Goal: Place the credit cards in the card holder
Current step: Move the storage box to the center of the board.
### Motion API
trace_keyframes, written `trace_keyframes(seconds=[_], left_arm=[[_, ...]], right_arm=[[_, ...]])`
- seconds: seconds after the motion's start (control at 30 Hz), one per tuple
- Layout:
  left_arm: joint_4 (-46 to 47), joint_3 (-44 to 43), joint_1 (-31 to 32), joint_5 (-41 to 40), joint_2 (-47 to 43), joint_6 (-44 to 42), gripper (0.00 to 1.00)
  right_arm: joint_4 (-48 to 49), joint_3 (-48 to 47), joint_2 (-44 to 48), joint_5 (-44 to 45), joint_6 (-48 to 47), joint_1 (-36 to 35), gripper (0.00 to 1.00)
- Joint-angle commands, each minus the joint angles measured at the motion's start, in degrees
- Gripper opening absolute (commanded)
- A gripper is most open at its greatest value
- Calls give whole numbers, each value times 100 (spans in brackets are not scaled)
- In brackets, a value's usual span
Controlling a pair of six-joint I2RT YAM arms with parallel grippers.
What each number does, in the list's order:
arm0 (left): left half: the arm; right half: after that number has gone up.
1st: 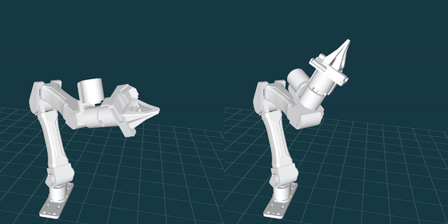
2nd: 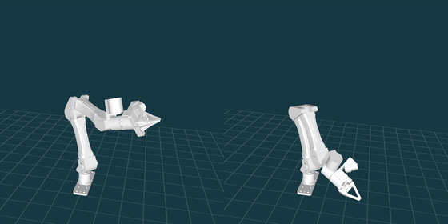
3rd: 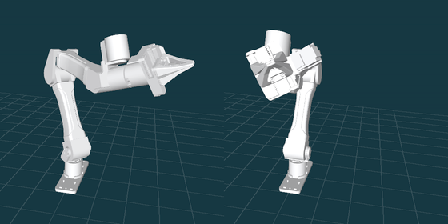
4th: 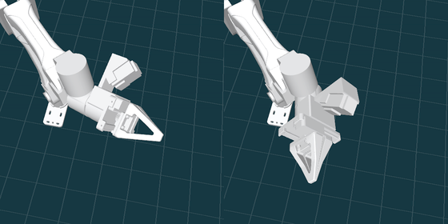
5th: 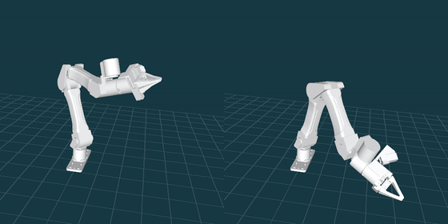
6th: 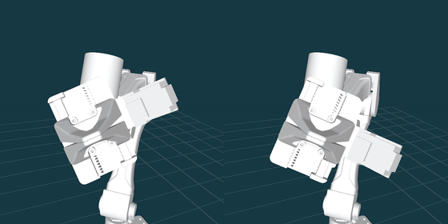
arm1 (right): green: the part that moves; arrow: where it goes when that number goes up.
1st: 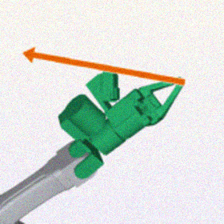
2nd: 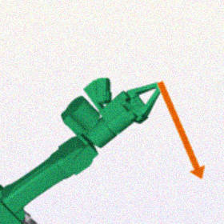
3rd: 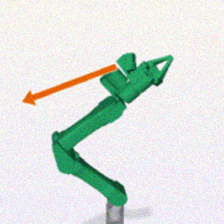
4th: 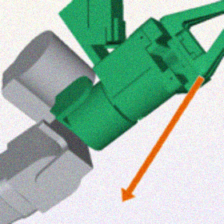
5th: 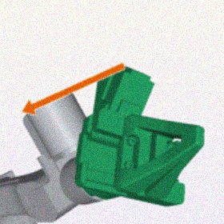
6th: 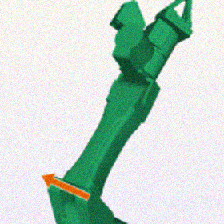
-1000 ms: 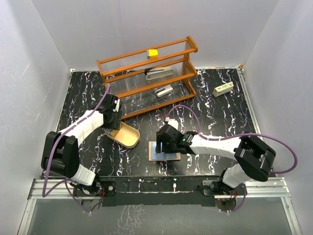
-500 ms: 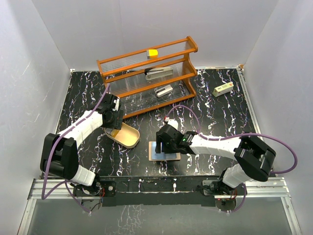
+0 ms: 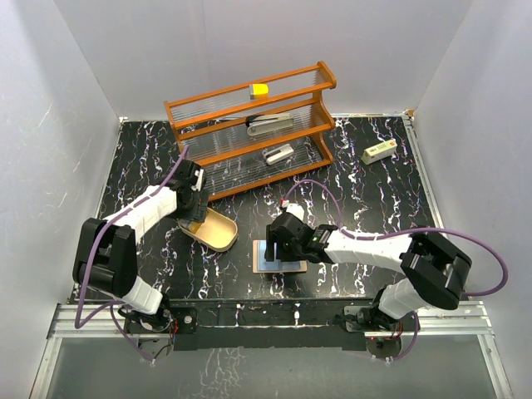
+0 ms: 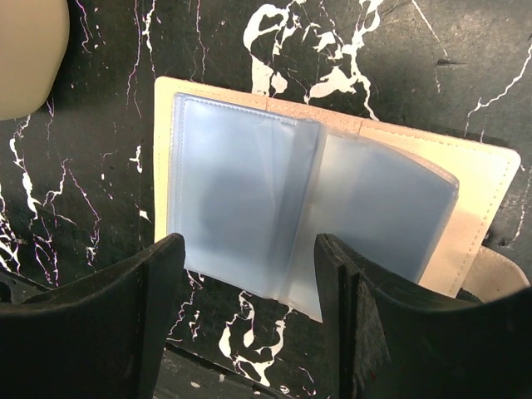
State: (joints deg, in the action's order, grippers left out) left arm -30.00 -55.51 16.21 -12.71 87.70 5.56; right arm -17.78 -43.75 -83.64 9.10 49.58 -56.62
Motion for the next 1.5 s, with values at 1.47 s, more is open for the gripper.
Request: trace_keyframes(seconds=[1.47], left_arm=[[-465, 577, -248, 410, -2062, 3288, 63]], right_arm=[[404, -289, 759, -351, -722, -33, 63]])
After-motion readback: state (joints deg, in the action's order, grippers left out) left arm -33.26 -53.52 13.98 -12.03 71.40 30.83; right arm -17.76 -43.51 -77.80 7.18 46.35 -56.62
